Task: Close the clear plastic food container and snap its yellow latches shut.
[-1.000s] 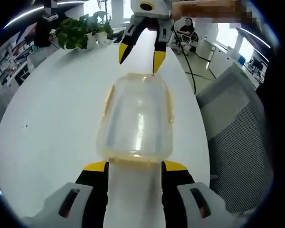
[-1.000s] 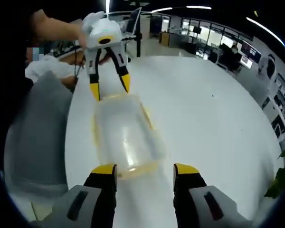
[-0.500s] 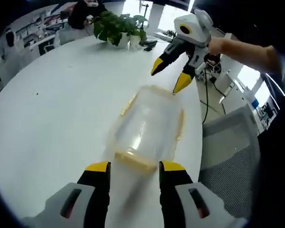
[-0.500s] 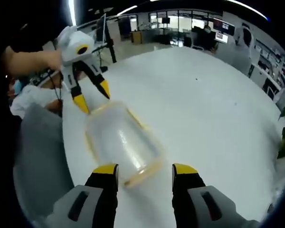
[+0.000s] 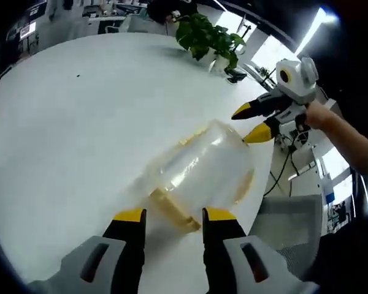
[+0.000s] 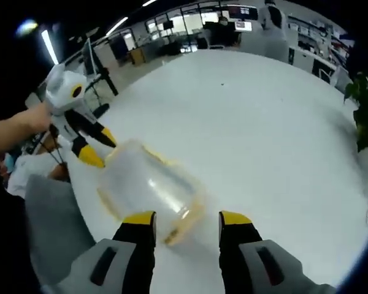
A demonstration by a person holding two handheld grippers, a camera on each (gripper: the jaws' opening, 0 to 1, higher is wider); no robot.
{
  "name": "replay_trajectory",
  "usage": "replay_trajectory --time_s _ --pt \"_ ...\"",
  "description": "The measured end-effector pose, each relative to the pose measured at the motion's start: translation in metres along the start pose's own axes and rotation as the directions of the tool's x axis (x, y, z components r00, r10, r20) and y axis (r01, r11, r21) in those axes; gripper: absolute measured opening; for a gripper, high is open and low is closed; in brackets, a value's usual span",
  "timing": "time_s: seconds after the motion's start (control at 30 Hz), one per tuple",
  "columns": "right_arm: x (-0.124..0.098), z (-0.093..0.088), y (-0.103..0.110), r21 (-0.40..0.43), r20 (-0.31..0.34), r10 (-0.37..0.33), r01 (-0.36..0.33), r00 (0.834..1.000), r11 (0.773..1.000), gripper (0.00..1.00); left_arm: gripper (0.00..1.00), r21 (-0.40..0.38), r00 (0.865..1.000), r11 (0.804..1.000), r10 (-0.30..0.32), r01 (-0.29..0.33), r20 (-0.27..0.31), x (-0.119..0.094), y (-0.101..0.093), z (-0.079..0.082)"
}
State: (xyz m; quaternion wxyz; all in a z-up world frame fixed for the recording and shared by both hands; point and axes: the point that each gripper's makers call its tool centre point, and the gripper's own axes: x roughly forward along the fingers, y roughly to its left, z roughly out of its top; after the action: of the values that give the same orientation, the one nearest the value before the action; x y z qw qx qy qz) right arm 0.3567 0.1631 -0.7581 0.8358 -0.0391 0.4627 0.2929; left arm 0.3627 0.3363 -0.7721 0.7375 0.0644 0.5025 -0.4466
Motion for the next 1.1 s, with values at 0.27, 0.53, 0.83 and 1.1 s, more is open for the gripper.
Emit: replay_trajectory --time_s 0.27,0.53,0.83,1.1 --pt "0.002 -0.004 0.003 0.016 -0.005 0.008 -0.008 1.000 1.000 0.38 0.36 -0.122 0.999 0.992 -0.021 0.024 0.026 0.004 -0.005 -0.001" --pt "0.008 -0.010 0.004 0.082 -0.008 0.016 -0.015 1.000 0.997 0.33 0.35 -0.164 0.999 0.986 0.017 -0.009 0.045 0.006 -0.005 0.002" --pt "0.012 -0.009 0.013 0.132 -0.004 0.043 -0.042 0.999 0.990 0.30 0.32 -0.155 0.999 0.988 0.024 -0.019 0.030 0.008 -0.010 0.001" --pt "0.014 -0.012 0.013 0.230 -0.011 0.074 -0.070 0.997 0.971 0.29 0.33 -0.193 0.999 0.981 0.022 -0.015 0.034 0.009 -0.010 0.002"
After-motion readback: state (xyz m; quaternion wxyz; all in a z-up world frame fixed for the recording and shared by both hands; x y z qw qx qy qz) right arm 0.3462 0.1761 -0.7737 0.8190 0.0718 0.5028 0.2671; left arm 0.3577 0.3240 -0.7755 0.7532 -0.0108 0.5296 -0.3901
